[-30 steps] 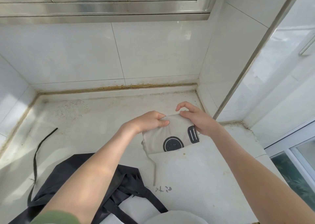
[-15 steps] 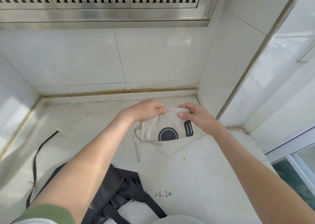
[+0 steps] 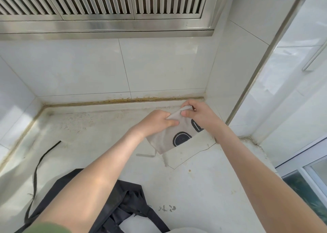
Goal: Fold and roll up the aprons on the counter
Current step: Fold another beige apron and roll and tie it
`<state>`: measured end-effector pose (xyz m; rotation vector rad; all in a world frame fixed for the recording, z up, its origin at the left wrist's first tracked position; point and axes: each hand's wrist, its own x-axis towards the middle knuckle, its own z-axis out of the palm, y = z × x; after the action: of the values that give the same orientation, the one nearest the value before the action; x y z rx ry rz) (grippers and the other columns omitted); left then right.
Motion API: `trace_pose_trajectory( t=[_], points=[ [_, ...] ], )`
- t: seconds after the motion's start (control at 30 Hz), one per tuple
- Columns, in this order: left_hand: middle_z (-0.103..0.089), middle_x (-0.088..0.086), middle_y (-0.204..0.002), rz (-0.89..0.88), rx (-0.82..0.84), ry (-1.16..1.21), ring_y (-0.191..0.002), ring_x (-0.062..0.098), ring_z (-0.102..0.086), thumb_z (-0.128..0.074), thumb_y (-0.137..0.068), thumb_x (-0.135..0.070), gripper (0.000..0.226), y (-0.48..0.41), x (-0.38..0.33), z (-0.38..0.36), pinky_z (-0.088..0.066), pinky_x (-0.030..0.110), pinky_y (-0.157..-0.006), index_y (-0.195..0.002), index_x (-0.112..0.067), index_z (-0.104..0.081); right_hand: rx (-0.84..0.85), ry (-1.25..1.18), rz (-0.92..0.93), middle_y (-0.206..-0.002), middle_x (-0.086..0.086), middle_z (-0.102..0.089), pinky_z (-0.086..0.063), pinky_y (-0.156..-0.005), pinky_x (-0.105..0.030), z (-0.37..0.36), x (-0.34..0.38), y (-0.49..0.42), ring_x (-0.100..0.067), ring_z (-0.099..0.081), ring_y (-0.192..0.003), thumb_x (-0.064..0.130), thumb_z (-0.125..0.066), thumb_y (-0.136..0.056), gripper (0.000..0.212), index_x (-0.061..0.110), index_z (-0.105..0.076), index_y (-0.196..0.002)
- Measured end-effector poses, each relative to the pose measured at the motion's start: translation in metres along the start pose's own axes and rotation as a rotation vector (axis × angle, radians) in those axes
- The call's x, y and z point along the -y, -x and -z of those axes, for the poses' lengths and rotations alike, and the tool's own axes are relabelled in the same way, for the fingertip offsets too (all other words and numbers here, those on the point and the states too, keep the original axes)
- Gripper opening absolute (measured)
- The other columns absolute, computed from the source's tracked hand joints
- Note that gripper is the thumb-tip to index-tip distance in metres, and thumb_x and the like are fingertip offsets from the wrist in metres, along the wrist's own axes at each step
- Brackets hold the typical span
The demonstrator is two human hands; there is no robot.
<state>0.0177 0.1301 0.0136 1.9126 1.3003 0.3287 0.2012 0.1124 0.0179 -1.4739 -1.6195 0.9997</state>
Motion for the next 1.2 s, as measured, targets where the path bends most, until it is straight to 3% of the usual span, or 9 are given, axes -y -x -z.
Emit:
trace_pose_trajectory(
  t=[0.13,0.3,0.43,0.5,0.63,0.77,0.93,1.03,1.2],
  points=[
    [-0.074,0.009,-0.092,0.037,-0.124,0.418,-0.086,0.027,-0.07,-0.066,-0.089,-0.028,0.027,0.0,-0.001,-0.005,-0.053,0.041,-0.082,-0.092,-0.002,-0.07,-0.157,-0.139,-0.05,-0.107,0.006,-0.059,-0.043,-0.08,-0.019,0.002,-0.003,0.001,-0.009,-0.056,-0.102,0.024,-0.074,-0.083,0.054,0.022,-0.044,-0.128],
    [-0.073,0.012,-0.099,0.097,-0.396,0.871,-0.091,0.027,-0.07,-0.058,-0.095,-0.022,0.022,-0.002,-0.016,-0.008,-0.055,0.042,-0.088,-0.099,-0.004,-0.069,0.154,-0.193,-0.153,-0.113,0.004,-0.069,-0.05,-0.094,-0.036,-0.011,-0.018,0.016,-0.016,-0.062,-0.11,0.043,-0.064,-0.084,0.027,0.028,-0.063,-0.107],
    [-0.072,0.001,-0.089,0.175,-0.425,1.077,-0.08,0.014,-0.069,-0.046,-0.1,-0.035,0.032,0.001,-0.03,-0.008,-0.055,0.025,-0.066,-0.091,-0.011,-0.066,0.082,-0.467,-0.066,-0.12,-0.001,-0.067,-0.05,-0.09,-0.023,-0.019,-0.015,0.018,-0.011,-0.064,-0.106,0.017,-0.06,-0.092,0.02,0.019,-0.061,-0.112],
    [-0.071,0.002,-0.091,0.253,-0.405,1.167,-0.079,0.014,-0.068,-0.041,-0.101,-0.039,0.036,0.001,-0.031,-0.01,-0.053,0.025,-0.064,-0.092,-0.012,-0.064,0.081,-0.467,-0.045,-0.123,-0.004,-0.064,-0.049,-0.095,-0.029,-0.017,-0.015,0.018,-0.016,-0.061,-0.111,0.017,-0.063,-0.091,0.022,0.018,-0.061,-0.112],
    [-0.071,0.0,-0.067,0.388,-0.284,1.213,-0.056,0.011,-0.066,-0.043,-0.099,-0.019,0.025,0.004,-0.034,-0.012,-0.051,0.02,-0.048,-0.082,-0.013,-0.061,0.077,-0.293,0.064,-0.144,0.013,-0.034,-0.03,-0.112,-0.031,0.0,-0.012,0.022,0.002,-0.029,-0.136,0.033,-0.066,-0.08,0.032,0.024,-0.068,-0.11],
    [-0.065,0.0,-0.051,0.557,-0.117,1.111,-0.049,0.014,-0.064,-0.044,-0.092,-0.012,0.022,0.005,-0.035,-0.008,-0.052,0.02,-0.044,-0.075,-0.012,-0.059,0.078,-0.208,0.171,-0.151,0.032,-0.017,-0.006,-0.112,-0.025,0.011,-0.012,0.021,0.018,0.007,-0.137,0.034,-0.069,-0.081,0.039,0.006,-0.07,-0.108],
    [-0.066,0.003,-0.059,0.599,0.015,0.979,-0.055,0.016,-0.064,-0.041,-0.095,-0.018,0.025,0.0,-0.031,-0.006,-0.053,0.022,-0.048,-0.08,-0.012,-0.06,0.105,-0.303,0.138,-0.133,0.018,-0.052,-0.023,-0.115,-0.033,0.017,-0.007,0.02,0.009,-0.028,-0.136,0.024,-0.066,-0.079,0.031,0.006,-0.07,-0.104],
    [-0.071,0.008,-0.084,0.464,0.04,1.151,-0.076,0.021,-0.067,-0.037,-0.101,-0.043,0.042,-0.001,-0.026,-0.003,-0.058,0.029,-0.058,-0.101,-0.011,-0.064,-0.023,-0.325,0.054,-0.115,-0.003,-0.058,-0.042,-0.102,-0.038,0.013,-0.006,0.018,-0.009,-0.058,-0.111,0.036,-0.067,-0.079,0.028,0.012,-0.073,-0.09],
    [-0.069,0.01,-0.106,0.265,0.127,1.045,-0.098,0.023,-0.065,-0.058,-0.083,-0.05,0.048,0.001,-0.023,0.003,-0.053,0.036,-0.092,-0.11,-0.011,-0.064,-0.09,-0.304,0.046,-0.102,-0.022,-0.06,-0.048,-0.079,-0.029,0.003,-0.01,0.013,-0.013,-0.061,-0.086,0.037,-0.064,-0.088,0.026,0.011,-0.068,-0.086]
  ],
)
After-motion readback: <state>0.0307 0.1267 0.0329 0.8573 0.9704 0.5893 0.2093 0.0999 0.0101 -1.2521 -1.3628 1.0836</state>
